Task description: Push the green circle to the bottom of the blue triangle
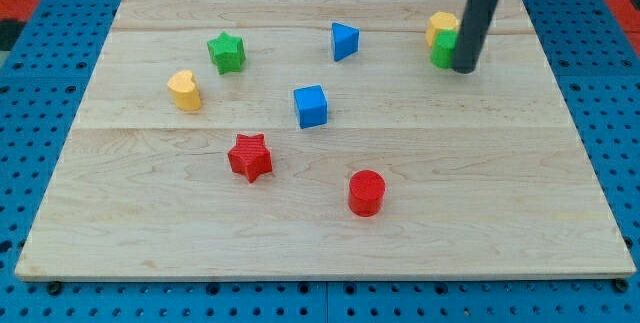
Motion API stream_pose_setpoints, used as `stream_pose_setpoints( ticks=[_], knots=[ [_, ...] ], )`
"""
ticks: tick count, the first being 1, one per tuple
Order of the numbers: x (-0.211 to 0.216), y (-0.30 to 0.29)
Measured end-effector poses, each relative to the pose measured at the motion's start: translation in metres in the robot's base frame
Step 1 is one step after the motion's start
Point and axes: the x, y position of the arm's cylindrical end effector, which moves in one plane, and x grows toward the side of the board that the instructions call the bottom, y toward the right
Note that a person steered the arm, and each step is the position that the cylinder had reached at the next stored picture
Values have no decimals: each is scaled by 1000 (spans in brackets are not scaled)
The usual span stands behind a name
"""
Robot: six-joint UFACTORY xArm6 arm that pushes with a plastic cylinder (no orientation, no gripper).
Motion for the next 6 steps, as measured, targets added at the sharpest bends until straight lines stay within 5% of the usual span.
stream_pose_setpoints(
  ticks=[1,6],
  knots=[
    [-18,35],
    [-25,-67]
  ],
)
